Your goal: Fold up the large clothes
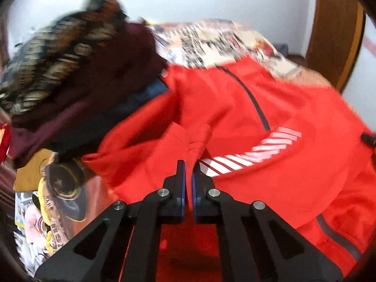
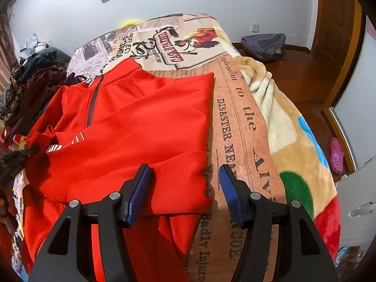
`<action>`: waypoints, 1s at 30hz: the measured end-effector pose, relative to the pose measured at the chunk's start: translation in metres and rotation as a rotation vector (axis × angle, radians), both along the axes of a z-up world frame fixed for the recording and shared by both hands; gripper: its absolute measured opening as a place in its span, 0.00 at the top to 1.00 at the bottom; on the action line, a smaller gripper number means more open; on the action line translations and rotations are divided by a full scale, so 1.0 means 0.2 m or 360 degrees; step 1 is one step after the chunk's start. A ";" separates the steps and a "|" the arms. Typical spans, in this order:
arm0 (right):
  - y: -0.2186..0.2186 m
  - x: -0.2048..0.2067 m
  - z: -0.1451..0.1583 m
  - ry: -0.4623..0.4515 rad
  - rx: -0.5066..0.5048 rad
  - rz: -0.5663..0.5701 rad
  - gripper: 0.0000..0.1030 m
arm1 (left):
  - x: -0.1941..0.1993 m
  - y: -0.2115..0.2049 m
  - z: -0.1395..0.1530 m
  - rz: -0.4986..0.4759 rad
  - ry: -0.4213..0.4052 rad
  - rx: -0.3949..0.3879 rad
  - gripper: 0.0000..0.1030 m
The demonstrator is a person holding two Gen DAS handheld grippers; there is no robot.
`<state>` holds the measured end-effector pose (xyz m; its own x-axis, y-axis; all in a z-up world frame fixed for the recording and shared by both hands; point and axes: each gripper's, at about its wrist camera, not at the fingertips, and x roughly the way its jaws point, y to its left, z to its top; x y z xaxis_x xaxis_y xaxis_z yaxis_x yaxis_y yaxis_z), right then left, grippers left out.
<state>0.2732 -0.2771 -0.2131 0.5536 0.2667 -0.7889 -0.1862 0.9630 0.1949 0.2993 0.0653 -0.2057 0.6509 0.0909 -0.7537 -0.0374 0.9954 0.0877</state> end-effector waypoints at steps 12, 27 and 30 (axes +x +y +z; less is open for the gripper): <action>0.00 0.00 -0.01 -0.0001 -0.0002 -0.0014 0.44 | -0.24 0.39 -0.13 0.0216 0.0163 -0.0106 0.86; 0.01 0.02 0.01 0.0043 -0.0039 -0.0020 0.43 | -0.42 0.48 -0.21 0.0326 0.0276 -0.0033 0.77; 0.02 0.04 0.05 0.0064 -0.0074 0.0002 0.43 | -0.41 0.43 -0.07 0.0275 0.0186 -0.0012 0.69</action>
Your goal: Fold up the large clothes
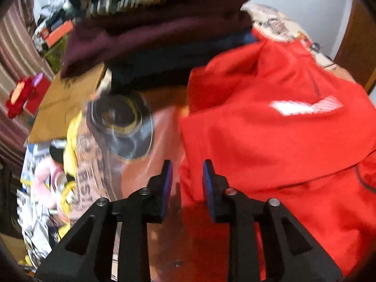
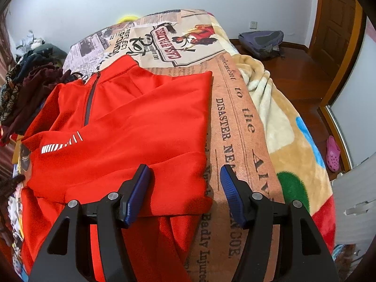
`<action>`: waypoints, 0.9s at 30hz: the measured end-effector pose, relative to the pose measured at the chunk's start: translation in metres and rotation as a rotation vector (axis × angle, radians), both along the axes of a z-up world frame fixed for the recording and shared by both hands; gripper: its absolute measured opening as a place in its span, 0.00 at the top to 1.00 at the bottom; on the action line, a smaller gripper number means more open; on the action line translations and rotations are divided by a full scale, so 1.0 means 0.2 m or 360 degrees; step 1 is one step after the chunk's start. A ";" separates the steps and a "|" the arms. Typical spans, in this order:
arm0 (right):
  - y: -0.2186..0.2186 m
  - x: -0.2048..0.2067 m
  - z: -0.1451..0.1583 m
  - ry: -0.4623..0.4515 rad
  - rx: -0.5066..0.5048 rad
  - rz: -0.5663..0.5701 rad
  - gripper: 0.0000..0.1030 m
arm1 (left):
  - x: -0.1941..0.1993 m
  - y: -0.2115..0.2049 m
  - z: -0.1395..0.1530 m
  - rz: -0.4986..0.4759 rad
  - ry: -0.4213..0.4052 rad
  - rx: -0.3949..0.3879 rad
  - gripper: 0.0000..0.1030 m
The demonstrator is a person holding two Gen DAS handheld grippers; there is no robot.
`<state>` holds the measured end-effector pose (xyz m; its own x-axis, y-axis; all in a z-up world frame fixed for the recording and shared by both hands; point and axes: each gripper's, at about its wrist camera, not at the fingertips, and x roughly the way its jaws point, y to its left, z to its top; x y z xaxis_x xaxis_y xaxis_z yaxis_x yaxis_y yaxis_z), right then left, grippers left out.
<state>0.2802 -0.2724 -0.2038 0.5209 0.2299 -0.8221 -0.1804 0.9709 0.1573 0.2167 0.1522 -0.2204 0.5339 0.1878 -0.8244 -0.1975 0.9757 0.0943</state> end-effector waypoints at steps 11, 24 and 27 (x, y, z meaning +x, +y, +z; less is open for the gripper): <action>0.15 0.06 0.28 -0.0210 -0.0053 0.0159 0.43 | 0.29 -0.32 0.33 -0.0309 -0.0280 0.0041 0.54; 0.45 0.44 0.25 -0.0130 -0.0007 0.0382 0.43 | 0.81 -0.44 0.24 -0.0458 -0.0195 0.0047 0.56; 0.52 0.56 0.21 -0.0061 0.0011 0.0402 0.43 | 0.88 -0.44 0.20 -0.0491 -0.0178 0.0040 0.56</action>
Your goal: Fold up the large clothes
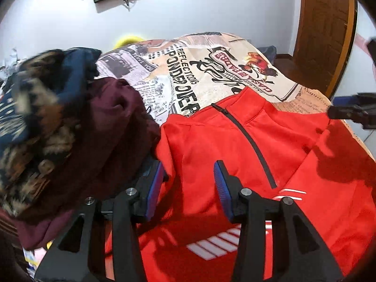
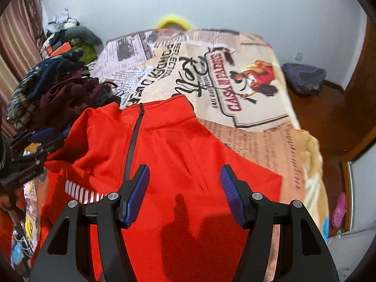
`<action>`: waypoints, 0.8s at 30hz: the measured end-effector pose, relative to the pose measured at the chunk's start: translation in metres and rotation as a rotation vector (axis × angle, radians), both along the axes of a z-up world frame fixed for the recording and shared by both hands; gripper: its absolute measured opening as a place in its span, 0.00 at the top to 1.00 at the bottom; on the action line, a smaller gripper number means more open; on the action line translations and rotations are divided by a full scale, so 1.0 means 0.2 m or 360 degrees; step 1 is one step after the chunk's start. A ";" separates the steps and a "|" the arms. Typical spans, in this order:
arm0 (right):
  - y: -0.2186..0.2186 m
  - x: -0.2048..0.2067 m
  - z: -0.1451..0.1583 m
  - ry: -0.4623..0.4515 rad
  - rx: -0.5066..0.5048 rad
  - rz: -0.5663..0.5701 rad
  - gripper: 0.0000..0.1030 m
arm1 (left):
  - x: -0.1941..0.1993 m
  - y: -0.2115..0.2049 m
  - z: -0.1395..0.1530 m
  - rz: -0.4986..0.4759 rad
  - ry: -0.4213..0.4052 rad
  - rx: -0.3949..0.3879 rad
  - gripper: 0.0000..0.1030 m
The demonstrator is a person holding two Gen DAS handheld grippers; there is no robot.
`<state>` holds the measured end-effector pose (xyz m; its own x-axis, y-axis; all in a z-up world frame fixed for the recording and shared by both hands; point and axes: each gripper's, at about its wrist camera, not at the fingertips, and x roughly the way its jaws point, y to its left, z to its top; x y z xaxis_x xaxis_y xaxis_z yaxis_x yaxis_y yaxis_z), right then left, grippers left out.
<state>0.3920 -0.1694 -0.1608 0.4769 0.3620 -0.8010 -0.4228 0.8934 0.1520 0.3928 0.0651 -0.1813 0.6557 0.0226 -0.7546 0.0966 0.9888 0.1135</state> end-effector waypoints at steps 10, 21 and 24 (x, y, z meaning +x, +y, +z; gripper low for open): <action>0.24 0.41 -0.21 0.0225 0.0026 0.0058 0.43 | 0.20 0.11 -0.15 0.0065 0.0067 -0.0041 0.64; 0.33 0.66 -0.43 0.0331 0.0109 -0.0126 0.62 | 0.27 0.13 -0.23 0.0061 0.0079 -0.0097 0.99; 0.33 0.62 -0.39 0.0331 0.0144 -0.0089 0.87 | 0.24 0.11 -0.19 0.0008 0.0082 -0.0175 1.00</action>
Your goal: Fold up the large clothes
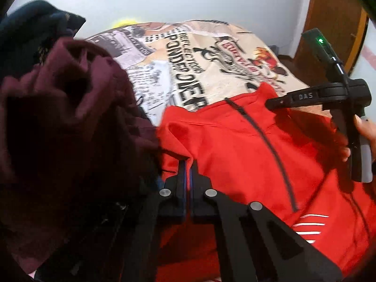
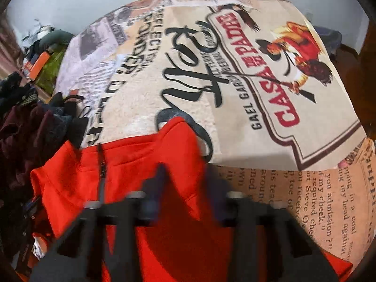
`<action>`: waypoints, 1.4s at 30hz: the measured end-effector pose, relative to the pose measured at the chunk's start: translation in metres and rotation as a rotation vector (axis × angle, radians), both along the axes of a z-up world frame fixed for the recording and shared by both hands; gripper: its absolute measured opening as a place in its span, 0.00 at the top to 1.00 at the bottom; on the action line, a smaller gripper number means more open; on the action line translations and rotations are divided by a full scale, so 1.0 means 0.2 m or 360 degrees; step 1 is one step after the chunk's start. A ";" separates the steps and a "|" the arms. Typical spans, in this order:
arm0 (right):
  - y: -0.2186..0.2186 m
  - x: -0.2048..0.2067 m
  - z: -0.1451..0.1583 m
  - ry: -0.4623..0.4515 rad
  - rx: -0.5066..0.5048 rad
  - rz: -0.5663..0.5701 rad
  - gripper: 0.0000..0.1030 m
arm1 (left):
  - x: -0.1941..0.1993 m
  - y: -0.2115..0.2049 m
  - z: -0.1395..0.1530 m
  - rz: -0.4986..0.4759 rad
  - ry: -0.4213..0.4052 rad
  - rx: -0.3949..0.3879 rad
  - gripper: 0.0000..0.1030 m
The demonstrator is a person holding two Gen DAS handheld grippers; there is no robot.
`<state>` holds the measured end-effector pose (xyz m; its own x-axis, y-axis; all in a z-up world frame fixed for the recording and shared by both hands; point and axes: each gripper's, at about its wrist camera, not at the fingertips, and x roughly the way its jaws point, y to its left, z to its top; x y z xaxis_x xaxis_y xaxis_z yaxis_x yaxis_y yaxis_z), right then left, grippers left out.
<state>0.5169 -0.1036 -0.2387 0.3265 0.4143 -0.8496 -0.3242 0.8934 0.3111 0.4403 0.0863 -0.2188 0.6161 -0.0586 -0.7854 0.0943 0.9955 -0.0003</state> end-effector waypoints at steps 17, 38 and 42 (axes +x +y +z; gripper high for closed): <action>-0.32 -0.94 0.71 -0.0568 0.0032 0.0205 0.88 | -0.66 0.02 0.31 -0.0044 -0.0138 -0.0108 1.00; -0.56 -1.54 0.39 -0.0322 -0.0116 0.0198 0.72 | -1.14 0.00 0.19 0.0029 -0.0030 0.0162 0.50; -0.58 -1.52 0.53 -0.0430 -0.0050 0.0155 0.68 | -1.04 0.03 0.29 0.0092 -0.0108 0.0094 0.45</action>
